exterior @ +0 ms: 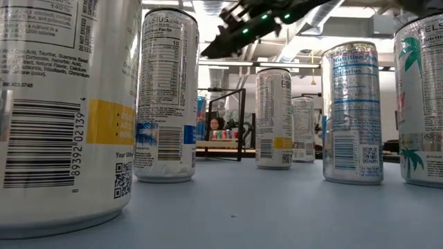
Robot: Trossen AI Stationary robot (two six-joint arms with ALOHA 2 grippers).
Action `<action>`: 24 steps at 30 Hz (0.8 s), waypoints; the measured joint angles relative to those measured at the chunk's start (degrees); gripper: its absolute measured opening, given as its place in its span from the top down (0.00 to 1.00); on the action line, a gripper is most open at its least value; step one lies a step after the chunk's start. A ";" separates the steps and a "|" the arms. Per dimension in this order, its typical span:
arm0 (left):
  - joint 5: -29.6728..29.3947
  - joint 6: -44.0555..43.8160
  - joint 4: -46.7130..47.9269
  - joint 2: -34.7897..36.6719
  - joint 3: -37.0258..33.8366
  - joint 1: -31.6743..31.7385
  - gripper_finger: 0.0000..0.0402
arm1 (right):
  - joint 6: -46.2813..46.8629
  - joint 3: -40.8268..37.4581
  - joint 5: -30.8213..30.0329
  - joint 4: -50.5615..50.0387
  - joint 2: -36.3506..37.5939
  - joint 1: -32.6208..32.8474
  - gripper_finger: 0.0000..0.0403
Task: Place canned beverage on shelf
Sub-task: Put the left blue soda can on the shelf
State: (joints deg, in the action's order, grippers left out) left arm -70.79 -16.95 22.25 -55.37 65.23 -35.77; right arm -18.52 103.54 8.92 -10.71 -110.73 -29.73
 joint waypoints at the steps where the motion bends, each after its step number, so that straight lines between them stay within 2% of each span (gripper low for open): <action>1: -0.02 -0.56 0.51 0.00 0.00 -0.02 0.12 | 0.00 1.35 -0.40 -0.09 -1.57 0.01 0.37; 6: 0.00 -3.63 3.71 0.00 0.00 -0.02 0.12 | -0.88 6.77 0.06 -1.27 -7.12 -0.18 0.37; 12: -0.03 -6.76 6.35 0.00 0.00 -0.02 0.12 | -2.99 11.72 0.07 -9.08 -12.45 -0.27 0.37; 24: -0.11 -6.89 6.59 0.00 0.00 -0.02 0.12 | -4.48 13.43 -1.34 -12.32 -14.22 -1.78 0.37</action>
State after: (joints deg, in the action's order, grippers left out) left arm -70.89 -23.83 28.84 -55.37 65.23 -35.79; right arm -23.00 116.97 7.58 -23.04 -124.95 -31.51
